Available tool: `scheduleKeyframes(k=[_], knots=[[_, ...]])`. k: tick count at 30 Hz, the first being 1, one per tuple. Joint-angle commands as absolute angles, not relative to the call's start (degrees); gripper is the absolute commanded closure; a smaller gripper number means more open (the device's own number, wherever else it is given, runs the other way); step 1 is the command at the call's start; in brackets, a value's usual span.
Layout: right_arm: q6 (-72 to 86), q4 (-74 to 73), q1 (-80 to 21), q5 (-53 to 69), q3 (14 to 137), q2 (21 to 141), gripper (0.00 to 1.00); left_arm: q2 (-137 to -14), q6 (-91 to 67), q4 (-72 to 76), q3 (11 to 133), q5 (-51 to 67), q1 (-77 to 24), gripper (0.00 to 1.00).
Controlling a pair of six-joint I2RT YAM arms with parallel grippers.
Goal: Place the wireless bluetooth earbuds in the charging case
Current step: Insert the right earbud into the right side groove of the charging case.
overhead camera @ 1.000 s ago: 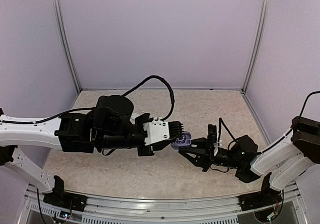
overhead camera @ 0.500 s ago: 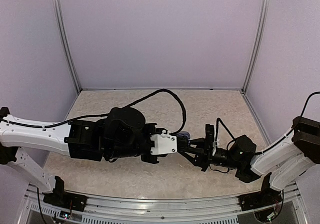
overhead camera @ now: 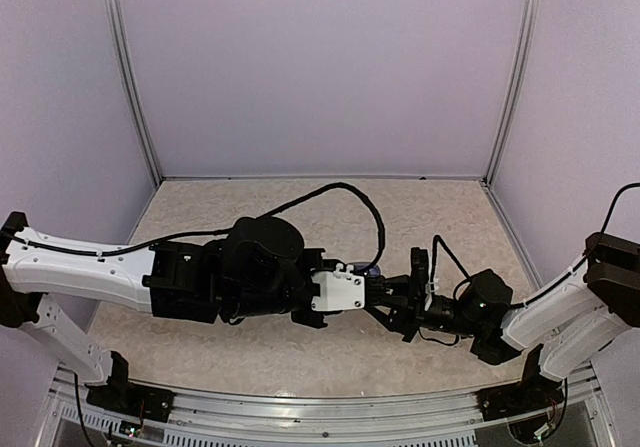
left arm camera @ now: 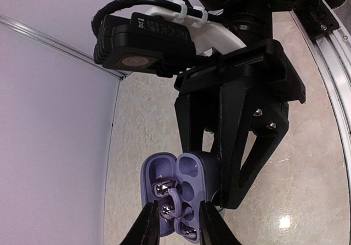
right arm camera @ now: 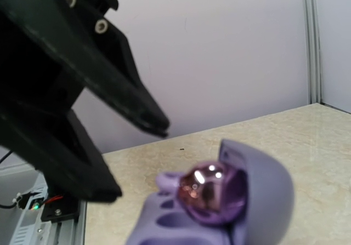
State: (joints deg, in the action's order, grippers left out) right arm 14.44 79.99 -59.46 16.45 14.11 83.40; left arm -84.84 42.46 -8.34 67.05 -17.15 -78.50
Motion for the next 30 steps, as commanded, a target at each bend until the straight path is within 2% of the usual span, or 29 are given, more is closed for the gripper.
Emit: scheduleKeyframes(k=[1, 25, 30], knots=[[13.7, 80.7, -60.0, 16.1, 15.3, 82.4, 1.00, -85.7, 42.7, -6.8, 69.4, -16.7, -78.2, 0.74], [12.9, 80.7, -60.6, 16.3, 14.9, 81.7, 1.00, -87.6, 42.4, -8.8, 70.5, -18.9, -77.2, 0.78], [12.8, 80.6, -60.6, 16.4, 15.0, 81.8, 1.00, -87.2, 42.7, -8.3, 70.9, -19.2, -77.2, 0.83]])
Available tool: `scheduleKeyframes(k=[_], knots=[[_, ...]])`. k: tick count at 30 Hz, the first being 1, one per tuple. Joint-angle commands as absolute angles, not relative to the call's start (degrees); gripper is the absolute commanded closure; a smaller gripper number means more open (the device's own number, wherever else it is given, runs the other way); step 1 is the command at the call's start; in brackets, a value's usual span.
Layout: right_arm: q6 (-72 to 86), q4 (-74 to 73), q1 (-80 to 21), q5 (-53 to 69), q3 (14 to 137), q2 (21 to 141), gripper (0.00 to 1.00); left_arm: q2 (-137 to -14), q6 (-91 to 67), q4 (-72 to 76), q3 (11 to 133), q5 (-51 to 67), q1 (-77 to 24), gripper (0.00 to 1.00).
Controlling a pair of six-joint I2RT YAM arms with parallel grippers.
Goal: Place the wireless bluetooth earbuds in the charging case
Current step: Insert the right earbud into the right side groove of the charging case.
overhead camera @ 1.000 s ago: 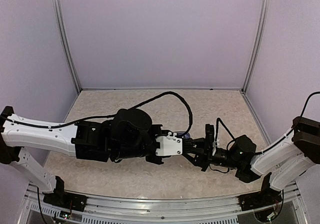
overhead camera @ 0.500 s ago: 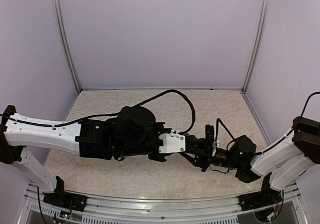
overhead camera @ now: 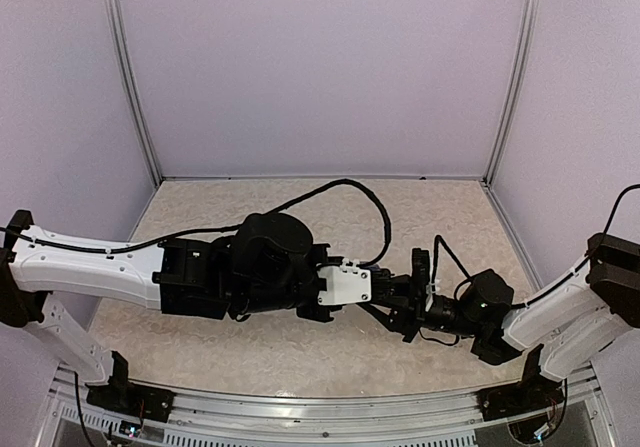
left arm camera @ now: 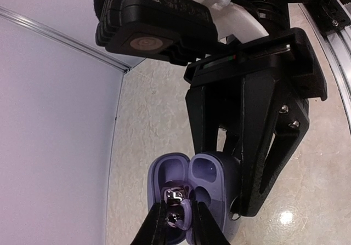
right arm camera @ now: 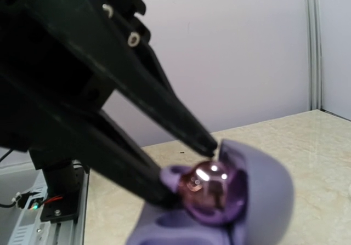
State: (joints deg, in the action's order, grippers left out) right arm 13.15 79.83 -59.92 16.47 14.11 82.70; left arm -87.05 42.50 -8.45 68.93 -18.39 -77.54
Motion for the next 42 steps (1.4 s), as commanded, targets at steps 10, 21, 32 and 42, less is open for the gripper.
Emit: scheduleKeyframes(k=[10, 21, 32, 42], knots=[[12.3, 80.4, -60.6, 16.4, 14.9, 82.2, 1.00, -87.1, 43.3, -8.7, 72.1, -18.2, -78.4, 0.98], [9.0, 79.0, -60.6, 17.0, 14.9, 81.4, 1.00, -86.8, 40.7, -11.7, 74.6, -14.3, -78.6, 1.00], [6.8, 79.8, -60.7, 19.5, 14.2, 80.3, 1.00, -86.3, 36.2, -15.2, 75.0, -6.6, -76.5, 1.00], [5.6, 81.2, -60.9, 21.5, 13.5, 79.5, 1.00, -86.4, 34.3, -18.2, 75.1, -1.0, -73.4, 1.00]])
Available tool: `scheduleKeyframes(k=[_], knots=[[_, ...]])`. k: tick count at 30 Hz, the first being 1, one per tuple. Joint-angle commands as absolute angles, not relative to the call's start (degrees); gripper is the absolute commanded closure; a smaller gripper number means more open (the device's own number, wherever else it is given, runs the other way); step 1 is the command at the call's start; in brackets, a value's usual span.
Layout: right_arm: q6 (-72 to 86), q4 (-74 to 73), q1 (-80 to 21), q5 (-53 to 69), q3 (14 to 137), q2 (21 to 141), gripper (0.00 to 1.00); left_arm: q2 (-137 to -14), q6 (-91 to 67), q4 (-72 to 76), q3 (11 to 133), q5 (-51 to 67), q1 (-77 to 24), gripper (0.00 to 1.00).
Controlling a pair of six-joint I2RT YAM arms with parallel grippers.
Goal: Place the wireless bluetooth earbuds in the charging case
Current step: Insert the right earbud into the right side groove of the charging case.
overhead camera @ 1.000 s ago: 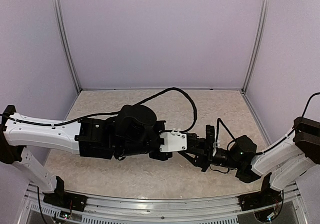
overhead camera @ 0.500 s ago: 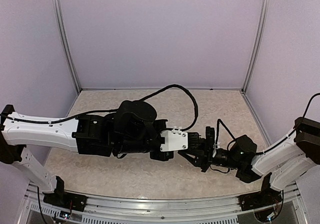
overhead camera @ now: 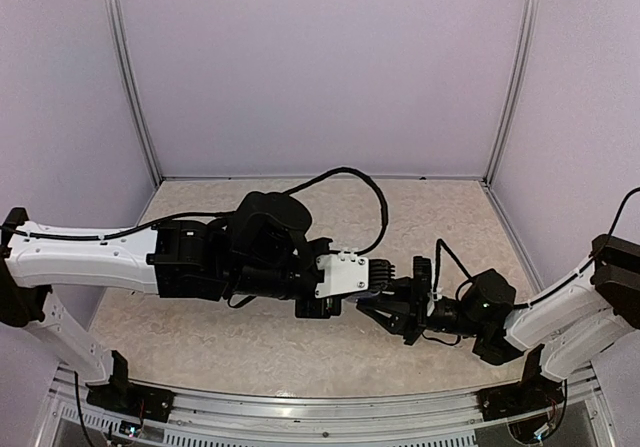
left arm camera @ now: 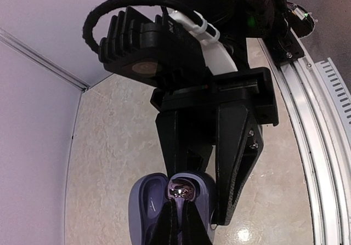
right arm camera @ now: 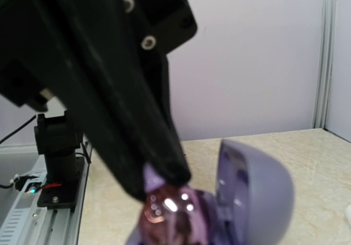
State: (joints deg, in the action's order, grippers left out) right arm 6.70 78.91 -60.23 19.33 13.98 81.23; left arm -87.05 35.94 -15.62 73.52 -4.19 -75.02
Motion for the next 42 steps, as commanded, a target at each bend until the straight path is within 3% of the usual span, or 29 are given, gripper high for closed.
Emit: scheduleKeyframes(k=[1, 14, 42], knots=[[5.4, 81.2, -60.8, 21.7, 13.4, 79.5, 1.00, -86.2, 34.1, -18.9, 75.2, -0.5, -73.1, 1.00], [-1.7, 74.6, -61.0, 26.6, 15.3, 78.0, 1.00, -89.6, 33.1, -29.2, 80.3, 9.2, -70.8, 1.00], [-1.6, 73.0, -61.0, 26.5, 16.2, 78.0, 1.00, -94.7, 33.2, -32.3, 81.9, 10.6, -72.3, 1.00]])
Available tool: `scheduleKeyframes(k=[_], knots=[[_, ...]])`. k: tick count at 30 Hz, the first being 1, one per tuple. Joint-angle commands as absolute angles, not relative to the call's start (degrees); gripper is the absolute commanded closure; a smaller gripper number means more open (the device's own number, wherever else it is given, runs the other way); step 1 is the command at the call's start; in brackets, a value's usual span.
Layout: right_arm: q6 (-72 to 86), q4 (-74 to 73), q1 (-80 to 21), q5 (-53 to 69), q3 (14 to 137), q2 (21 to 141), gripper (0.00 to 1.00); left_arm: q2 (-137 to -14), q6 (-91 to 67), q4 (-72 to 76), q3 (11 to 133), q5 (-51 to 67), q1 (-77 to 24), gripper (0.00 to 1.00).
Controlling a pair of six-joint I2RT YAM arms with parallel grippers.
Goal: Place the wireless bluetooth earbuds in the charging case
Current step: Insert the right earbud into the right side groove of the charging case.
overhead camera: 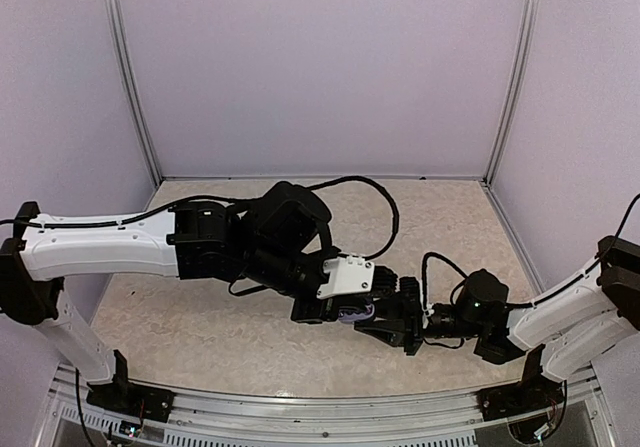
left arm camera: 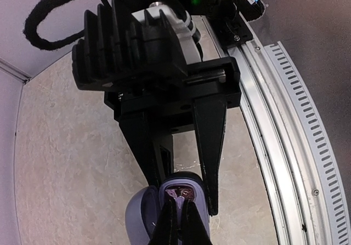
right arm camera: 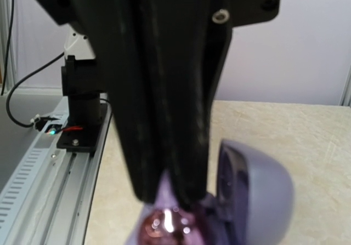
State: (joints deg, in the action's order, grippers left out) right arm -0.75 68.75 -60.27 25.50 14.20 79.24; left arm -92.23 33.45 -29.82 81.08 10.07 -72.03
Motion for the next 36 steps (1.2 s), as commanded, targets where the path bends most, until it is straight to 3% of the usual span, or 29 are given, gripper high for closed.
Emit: scheduleKeyframes(k=[1, 29, 36], knots=[[-1.6, 73.3, -61.0, 26.5, 16.2, 78.0, 1.00, -95.0, 33.2, -32.4, 81.9, 11.1, -72.4, 1.00], [-3.5, 73.3, -61.4, 26.8, 14.9, 73.6, 1.00, -99.7, 32.1, -34.0, 80.6, 2.2, -73.5, 1.00], [-3.3, 73.6, -61.4, 26.7, 14.9, 74.4, 1.00, -97.9, 31.0, -32.0, 80.1, 2.4, -72.6, 0.90]])
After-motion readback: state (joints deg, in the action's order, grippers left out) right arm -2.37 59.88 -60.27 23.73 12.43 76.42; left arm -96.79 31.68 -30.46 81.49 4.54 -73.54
